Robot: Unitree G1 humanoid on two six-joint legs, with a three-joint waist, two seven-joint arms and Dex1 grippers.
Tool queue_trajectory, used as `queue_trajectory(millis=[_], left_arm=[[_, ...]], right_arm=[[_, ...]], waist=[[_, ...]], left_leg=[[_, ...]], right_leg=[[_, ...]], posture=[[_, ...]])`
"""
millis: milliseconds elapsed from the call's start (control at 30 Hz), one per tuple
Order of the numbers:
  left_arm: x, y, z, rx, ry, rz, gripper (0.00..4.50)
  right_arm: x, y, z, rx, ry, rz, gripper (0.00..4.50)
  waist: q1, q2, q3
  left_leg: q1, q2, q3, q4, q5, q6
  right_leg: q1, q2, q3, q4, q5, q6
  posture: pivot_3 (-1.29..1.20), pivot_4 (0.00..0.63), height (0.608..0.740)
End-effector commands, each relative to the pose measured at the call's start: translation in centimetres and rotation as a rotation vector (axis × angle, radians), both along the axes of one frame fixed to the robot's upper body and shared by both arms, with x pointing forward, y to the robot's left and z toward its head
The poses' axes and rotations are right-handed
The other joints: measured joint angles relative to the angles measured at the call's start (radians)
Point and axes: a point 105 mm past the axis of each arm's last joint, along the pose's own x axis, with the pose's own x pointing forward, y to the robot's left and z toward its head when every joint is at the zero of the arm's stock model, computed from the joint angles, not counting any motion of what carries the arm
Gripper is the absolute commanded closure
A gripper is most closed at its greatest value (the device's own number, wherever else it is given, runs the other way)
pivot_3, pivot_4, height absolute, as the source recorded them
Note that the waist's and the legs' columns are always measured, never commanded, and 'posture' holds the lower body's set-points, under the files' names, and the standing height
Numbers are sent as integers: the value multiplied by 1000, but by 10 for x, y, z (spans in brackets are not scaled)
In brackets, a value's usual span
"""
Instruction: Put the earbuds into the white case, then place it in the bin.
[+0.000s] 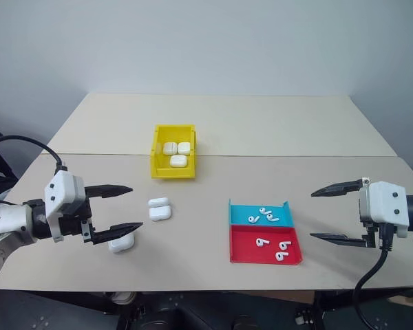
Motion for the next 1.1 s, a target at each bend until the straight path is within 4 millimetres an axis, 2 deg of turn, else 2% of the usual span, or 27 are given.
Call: queue_trajectory(millis=[33,167,333,500,567,700,833,967,1100], left_arm=[[1,0,10,26,-36,15,0],[6,0,19,-29,-35,63,0],[7,-1,18,26,-50,115,0],[19,-3,23,98,-64,353,0],[19,-4,22,148,-83,437,0],[19,-16,20,134,-28,551,0],[10,-29,6,190,80,485,0],[23,-21,-1,90,107,641,0],[22,-26,-15,-90,109,849,0]], right_arm=[[0,1,8,-20,-36,17,57],[1,2,7,-23,-32,26,57],[7,4,7,-22,-33,26,57],[16,7,10,-15,-32,40,57],[18,10,11,-13,-25,52,57],[21,8,8,-21,2,57,57],[24,11,1,-30,32,70,57],[28,14,1,-26,42,74,57],[30,13,0,-32,61,71,57]], waist=[[0,0,0],[0,0,0],[-2,0,0],[0,0,0],[0,0,0],[5,-1,0],[3,-1,0],[-4,0,0],[1,0,0]], left_leg=[[0,0,0,0,0,0],[0,0,0,0,0,0],[0,0,0,0,0,0],[0,0,0,0,0,0],[0,0,-1,1,0,0],[0,-1,-1,1,0,0],[0,-1,-2,2,0,0],[1,0,-7,1,0,0],[2,-2,-9,1,0,0]], right_leg=[[0,0,0,0,0,0],[0,0,0,0,0,0],[0,0,0,0,0,0],[0,0,0,1,0,0],[0,0,0,1,0,0],[0,0,0,0,0,0],[1,0,0,1,0,0],[0,0,2,1,0,0],[2,-2,2,1,1,1]], posture=[[0,150,740],[0,150,740],[0,150,740],[0,150,740],[0,150,740],[0,150,740],[0,150,740],[0,150,740],[0,150,740]])
